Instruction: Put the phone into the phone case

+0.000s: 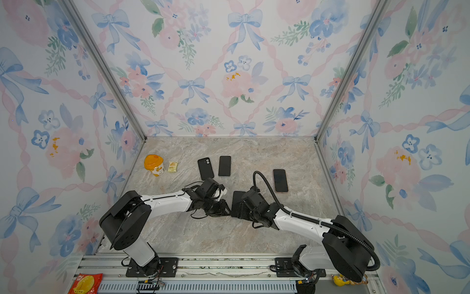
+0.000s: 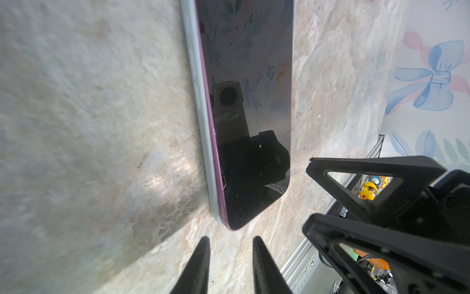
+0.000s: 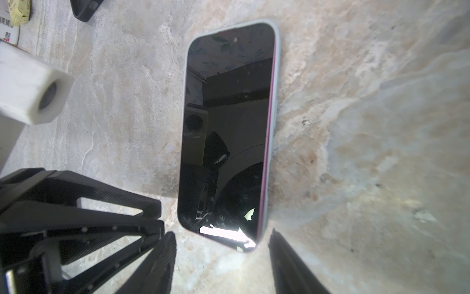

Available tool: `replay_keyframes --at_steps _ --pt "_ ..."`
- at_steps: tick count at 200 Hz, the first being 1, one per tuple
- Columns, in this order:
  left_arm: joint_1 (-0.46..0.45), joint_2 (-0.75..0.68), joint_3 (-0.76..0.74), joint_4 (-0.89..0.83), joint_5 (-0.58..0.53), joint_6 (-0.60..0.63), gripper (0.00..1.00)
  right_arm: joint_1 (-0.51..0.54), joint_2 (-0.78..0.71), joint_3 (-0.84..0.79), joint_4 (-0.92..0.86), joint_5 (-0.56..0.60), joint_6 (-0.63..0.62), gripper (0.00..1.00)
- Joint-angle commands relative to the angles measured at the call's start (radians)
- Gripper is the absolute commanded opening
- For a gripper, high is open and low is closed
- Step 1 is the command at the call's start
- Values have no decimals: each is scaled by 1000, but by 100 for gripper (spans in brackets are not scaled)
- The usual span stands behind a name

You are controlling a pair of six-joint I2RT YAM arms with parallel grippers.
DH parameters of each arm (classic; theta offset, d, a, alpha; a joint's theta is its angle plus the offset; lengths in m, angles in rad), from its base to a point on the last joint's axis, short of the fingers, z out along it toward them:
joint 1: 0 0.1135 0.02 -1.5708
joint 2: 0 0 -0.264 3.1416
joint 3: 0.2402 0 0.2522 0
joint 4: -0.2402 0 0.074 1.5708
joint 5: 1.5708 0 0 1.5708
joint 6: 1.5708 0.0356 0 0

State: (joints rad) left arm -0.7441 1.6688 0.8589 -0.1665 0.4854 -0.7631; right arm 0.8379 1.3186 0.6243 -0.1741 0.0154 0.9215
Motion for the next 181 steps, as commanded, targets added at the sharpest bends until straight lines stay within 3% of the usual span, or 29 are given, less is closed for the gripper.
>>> replay_keyframes --at_steps 1,181 --pt "-17 23 24 -18 -11 0 29 -6 5 -20 11 -5 8 61" --pt "-32 111 45 -18 -33 22 17 -6 72 -32 52 -29 5 59"
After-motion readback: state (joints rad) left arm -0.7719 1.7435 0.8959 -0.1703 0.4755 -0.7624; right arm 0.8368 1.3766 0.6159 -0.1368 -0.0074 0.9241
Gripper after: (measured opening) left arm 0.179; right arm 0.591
